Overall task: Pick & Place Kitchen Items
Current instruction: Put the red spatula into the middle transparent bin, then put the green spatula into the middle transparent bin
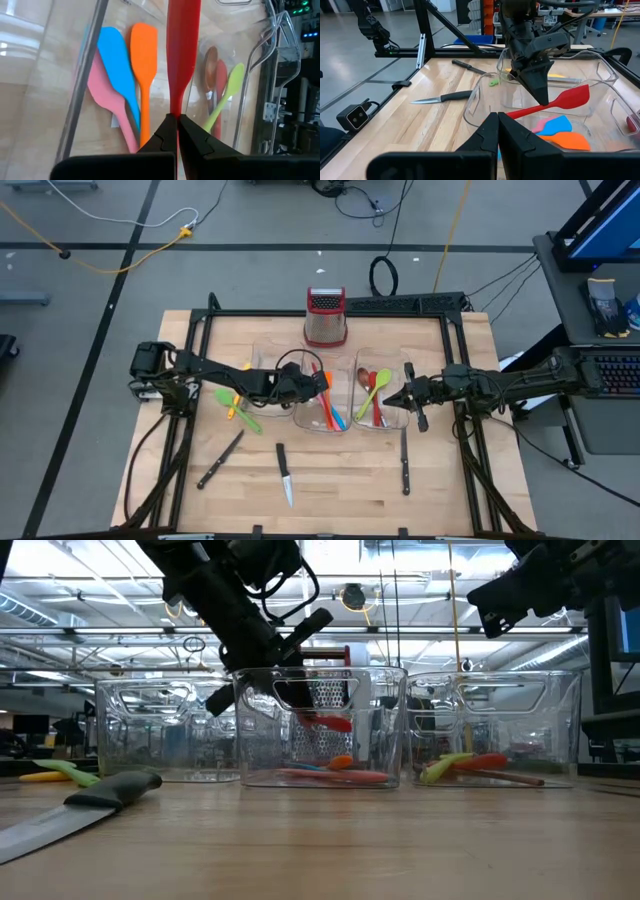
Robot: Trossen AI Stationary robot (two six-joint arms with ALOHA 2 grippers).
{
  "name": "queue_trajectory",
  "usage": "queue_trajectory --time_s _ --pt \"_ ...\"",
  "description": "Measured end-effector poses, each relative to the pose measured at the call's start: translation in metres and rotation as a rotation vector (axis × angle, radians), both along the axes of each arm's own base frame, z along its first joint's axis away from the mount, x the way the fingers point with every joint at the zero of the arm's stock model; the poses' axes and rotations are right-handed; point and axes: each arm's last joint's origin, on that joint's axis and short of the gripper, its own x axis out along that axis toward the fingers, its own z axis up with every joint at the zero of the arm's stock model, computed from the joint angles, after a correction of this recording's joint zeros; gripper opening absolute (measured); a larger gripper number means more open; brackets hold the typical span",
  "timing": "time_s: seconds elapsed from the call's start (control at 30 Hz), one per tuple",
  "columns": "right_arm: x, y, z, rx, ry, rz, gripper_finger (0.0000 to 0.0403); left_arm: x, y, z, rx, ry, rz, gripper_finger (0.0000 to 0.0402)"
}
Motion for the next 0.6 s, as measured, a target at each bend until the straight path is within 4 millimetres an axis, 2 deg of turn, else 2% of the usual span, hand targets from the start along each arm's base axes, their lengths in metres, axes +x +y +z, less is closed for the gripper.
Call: queue_trajectory --time_s 0.27,0.6 --pt "0.0001 0.0000 0.0004 0.000 -0.005 0.000 0.0000 -0.0002 -0.0009 -0.0002 0.011 0.007 -0.011 0.0024" --pt "0.0007 0.0000 0.0046 0.006 -0.048 -0.001 0.0000 -0.0002 -0.0020 0.0002 0.041 0.022 -0.054 0.0110"
